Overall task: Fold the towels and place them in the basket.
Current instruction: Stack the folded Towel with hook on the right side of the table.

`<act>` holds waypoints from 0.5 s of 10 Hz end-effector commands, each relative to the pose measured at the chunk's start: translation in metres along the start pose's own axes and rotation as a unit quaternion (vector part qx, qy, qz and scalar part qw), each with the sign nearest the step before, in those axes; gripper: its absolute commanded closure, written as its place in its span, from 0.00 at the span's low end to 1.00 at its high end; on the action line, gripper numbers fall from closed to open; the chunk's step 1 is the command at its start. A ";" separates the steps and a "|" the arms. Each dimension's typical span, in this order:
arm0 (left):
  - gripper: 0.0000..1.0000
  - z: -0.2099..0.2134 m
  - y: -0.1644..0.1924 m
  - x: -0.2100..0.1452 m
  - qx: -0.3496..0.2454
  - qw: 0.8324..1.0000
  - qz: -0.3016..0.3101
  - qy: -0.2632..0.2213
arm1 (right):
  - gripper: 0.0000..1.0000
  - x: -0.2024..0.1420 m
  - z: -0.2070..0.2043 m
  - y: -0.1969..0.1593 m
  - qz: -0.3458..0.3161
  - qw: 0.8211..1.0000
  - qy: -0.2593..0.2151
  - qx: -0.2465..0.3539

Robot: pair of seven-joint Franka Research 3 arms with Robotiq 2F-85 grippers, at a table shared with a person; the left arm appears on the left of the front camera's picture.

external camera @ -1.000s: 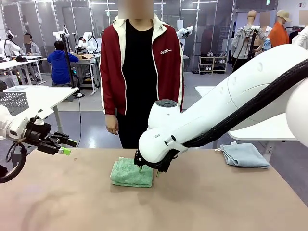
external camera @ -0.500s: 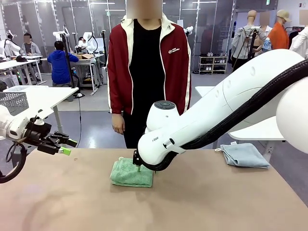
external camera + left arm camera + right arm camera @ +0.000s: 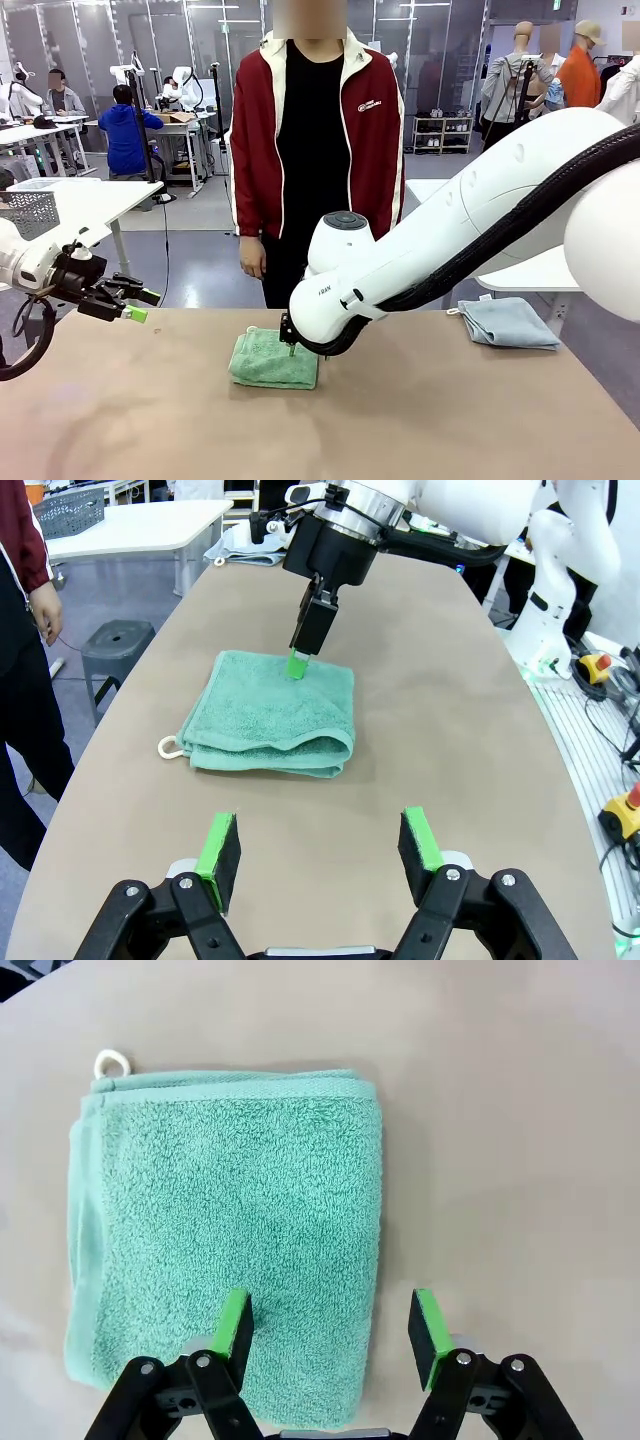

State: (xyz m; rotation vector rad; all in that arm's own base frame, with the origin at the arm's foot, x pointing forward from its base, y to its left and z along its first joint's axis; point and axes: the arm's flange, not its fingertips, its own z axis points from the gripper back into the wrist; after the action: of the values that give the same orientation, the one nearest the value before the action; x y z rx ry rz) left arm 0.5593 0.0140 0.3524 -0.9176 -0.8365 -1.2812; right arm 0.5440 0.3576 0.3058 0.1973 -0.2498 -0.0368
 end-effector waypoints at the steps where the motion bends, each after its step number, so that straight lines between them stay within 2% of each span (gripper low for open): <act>1: 0.19 0.001 0.002 0.001 -0.008 1.000 -0.004 -0.001 | 0.21 0.006 -0.007 -0.002 0.009 1.000 0.000 0.011; 2: 0.19 0.001 0.002 0.001 -0.008 1.000 -0.004 -0.001 | 0.21 0.006 -0.009 -0.002 0.010 1.000 0.003 0.013; 3: 0.19 0.001 0.002 0.001 -0.008 1.000 -0.004 -0.001 | 0.41 0.008 -0.012 -0.003 0.008 1.000 0.006 0.014; 5: 0.19 0.001 0.002 0.001 -0.008 1.000 -0.004 -0.001 | 0.41 0.008 -0.014 -0.003 0.012 1.000 -0.006 0.019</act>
State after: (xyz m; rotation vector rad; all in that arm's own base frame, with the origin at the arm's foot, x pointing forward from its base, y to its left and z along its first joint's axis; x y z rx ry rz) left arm 0.5593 0.0140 0.3524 -0.9176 -0.8365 -1.2812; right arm 0.5497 0.3568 0.2959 0.2057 -0.2454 -0.0284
